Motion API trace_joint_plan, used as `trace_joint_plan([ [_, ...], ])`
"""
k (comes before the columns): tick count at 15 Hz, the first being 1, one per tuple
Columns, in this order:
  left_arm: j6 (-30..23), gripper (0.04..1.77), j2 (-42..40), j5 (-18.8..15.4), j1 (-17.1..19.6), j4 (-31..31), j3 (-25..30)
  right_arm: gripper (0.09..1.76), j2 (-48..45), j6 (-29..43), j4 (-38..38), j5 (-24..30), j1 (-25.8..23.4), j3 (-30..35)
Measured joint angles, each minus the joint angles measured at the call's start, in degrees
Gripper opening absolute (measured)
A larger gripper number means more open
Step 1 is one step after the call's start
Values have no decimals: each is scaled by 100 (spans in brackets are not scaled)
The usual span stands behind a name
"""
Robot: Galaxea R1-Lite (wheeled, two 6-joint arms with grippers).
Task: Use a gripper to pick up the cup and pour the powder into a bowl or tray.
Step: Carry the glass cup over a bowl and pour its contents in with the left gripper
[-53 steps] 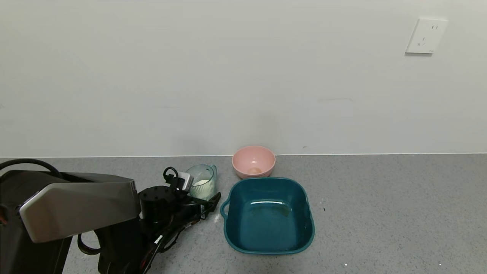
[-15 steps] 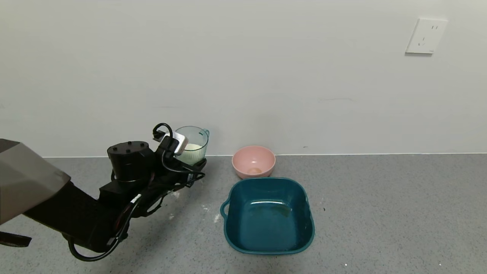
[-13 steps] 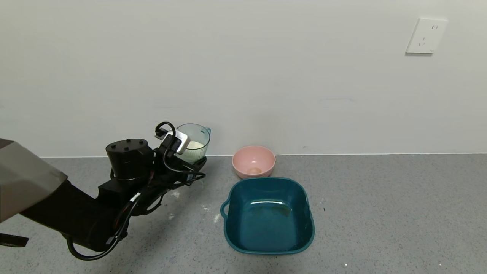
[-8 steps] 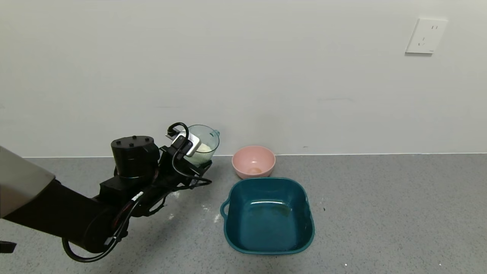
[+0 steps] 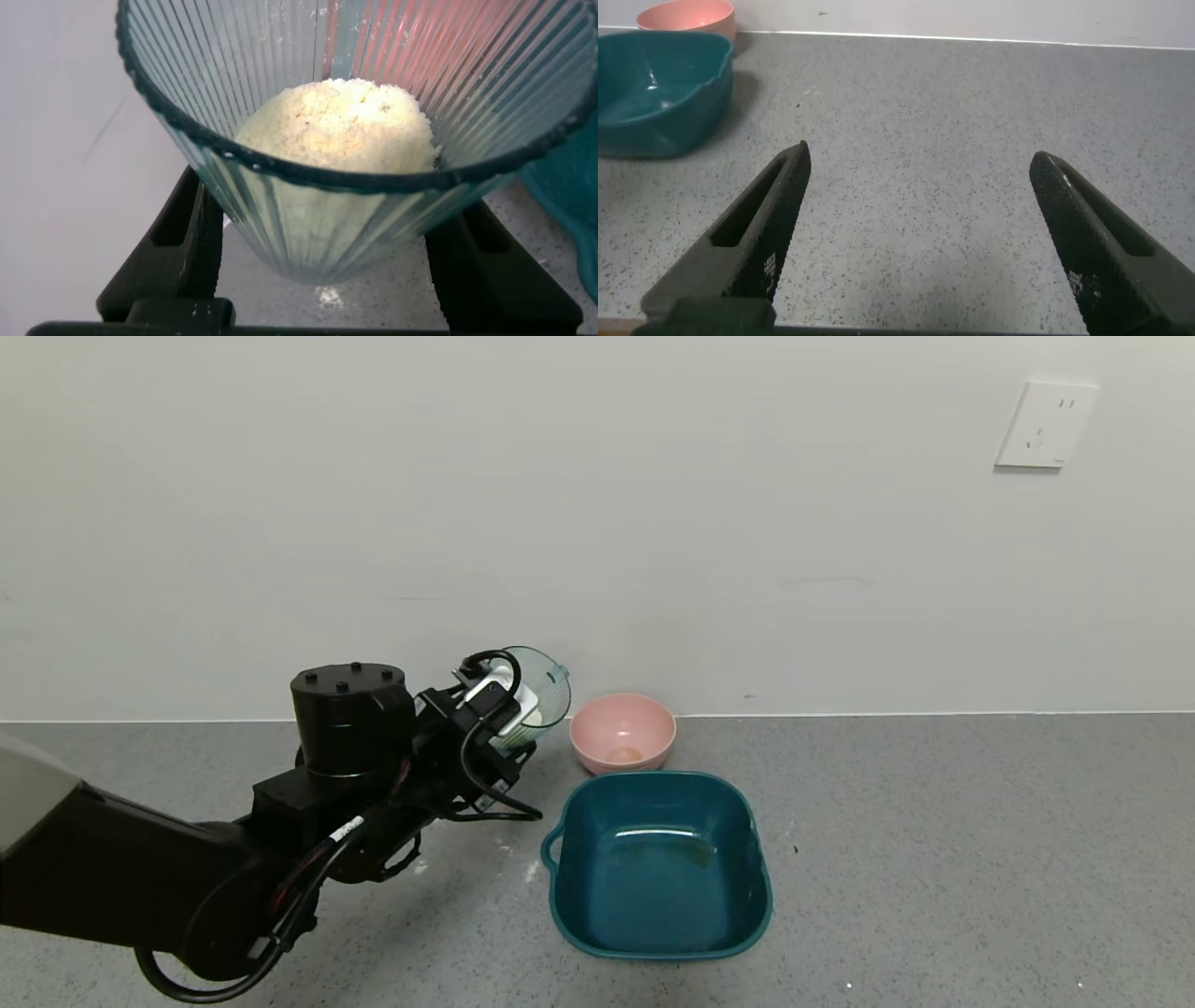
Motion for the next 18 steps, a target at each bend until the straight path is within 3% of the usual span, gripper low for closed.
trace_joint_plan([
  [7,1189,125,146,625,-599,20,-39,171,0,0,0,0,0,0],
  [12,2250,125,310,929,-657,11,20,171,0,0,-2,0,0,0],
  [18,2964,125,395,1174,-686,-41,35,171,0,0,-2,-2,0,0],
])
